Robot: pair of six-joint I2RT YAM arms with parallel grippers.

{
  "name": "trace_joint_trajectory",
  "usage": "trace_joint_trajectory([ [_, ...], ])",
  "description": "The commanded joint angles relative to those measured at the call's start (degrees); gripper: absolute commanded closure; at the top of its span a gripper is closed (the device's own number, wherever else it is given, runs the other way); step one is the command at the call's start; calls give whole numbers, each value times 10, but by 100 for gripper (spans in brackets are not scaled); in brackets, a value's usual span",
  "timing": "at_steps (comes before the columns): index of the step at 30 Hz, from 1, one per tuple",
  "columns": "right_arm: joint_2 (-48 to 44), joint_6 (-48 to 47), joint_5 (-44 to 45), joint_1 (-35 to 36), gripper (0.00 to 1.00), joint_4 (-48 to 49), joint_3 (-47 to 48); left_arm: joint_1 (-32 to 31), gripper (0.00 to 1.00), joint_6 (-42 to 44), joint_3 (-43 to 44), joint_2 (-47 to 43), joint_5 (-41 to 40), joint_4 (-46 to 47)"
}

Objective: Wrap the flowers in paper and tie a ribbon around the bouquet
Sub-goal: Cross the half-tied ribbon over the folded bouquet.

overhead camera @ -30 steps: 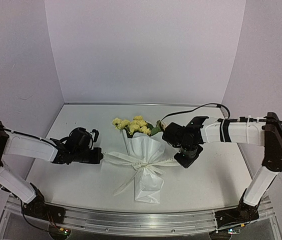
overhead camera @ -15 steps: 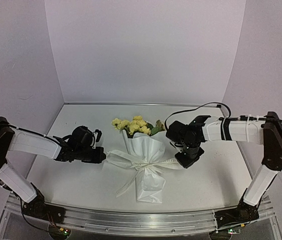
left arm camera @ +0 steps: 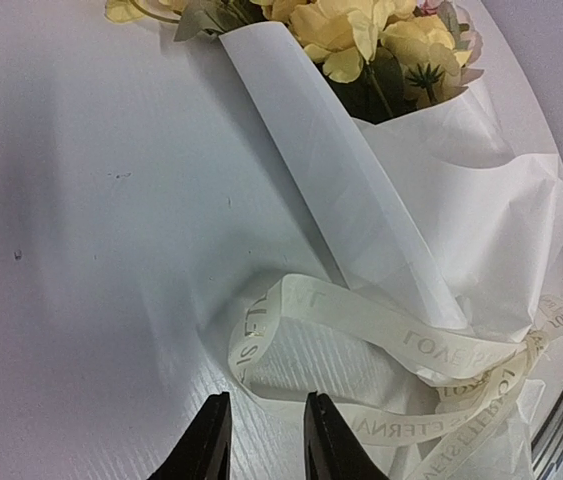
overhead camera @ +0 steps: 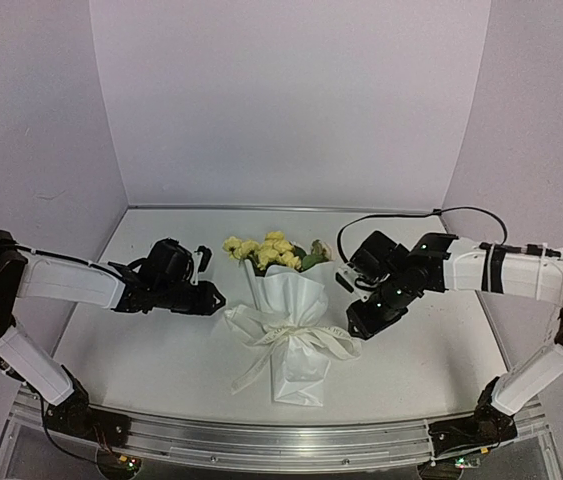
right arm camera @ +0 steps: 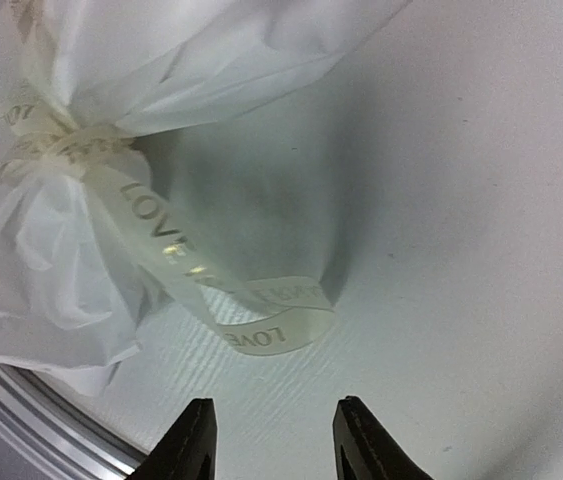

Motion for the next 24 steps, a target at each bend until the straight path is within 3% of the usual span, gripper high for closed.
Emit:
trace_joint_trajectory([
  [1, 5, 62, -75, 51, 64, 48, -5, 3, 72, -3, 26, -11, -28, -18],
  [4, 32, 119, -86, 69, 71, 64, -7, 3, 71, -5, 28, -15, -25, -18],
  [10, 56, 158, -30, 71, 69, 98, -25, 2, 70, -8, 23, -24, -17, -18],
  [24, 124, 114, -4, 69, 69, 117, 26, 3, 68, -34, 7, -46, -15, -18],
])
